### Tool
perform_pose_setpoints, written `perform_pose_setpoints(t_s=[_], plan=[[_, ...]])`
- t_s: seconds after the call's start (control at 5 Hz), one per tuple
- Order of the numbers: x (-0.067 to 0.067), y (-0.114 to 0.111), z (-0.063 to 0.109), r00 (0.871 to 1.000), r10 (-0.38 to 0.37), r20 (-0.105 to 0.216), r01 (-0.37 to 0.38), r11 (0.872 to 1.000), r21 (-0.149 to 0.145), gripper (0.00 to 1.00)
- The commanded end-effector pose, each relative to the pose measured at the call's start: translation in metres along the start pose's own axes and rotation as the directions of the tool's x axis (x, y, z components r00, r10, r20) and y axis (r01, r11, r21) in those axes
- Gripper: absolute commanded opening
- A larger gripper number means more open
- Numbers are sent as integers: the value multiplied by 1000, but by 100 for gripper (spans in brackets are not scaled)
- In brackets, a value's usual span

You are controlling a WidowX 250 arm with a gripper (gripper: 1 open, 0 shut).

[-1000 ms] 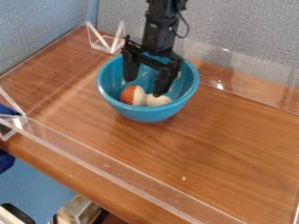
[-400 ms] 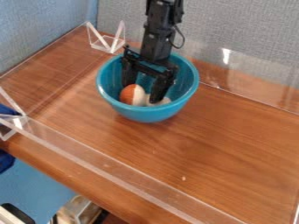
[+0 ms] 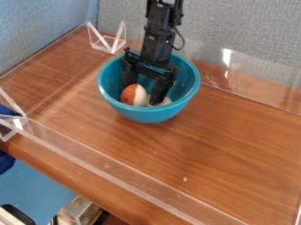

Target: Remove the mushroom from inside the blue bowl and put it on the table

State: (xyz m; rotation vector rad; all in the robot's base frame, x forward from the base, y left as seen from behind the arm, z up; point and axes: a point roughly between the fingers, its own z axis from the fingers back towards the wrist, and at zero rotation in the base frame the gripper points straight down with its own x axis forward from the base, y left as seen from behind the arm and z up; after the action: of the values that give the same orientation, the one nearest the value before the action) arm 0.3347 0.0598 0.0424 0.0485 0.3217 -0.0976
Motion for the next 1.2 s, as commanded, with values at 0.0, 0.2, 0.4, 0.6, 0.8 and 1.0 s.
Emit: perform_pose_setpoints(t_s=[0.0,0.2,0.4,0.6,0.8,1.0], plan=[[1,11,14,999,14,38,-14,1000,0,100],[1,12,14,999,10,32,-10,1000,-5,100],[1,13,16,1000,8,28,-8,1000,-8,100],[1,14,17,1000,4,24,-4,1000,-12,100],[1,15,18,1000,-1,19,1,1000,-17,100],[1,16,18,1000,-9,13,10,1000,-19,100]])
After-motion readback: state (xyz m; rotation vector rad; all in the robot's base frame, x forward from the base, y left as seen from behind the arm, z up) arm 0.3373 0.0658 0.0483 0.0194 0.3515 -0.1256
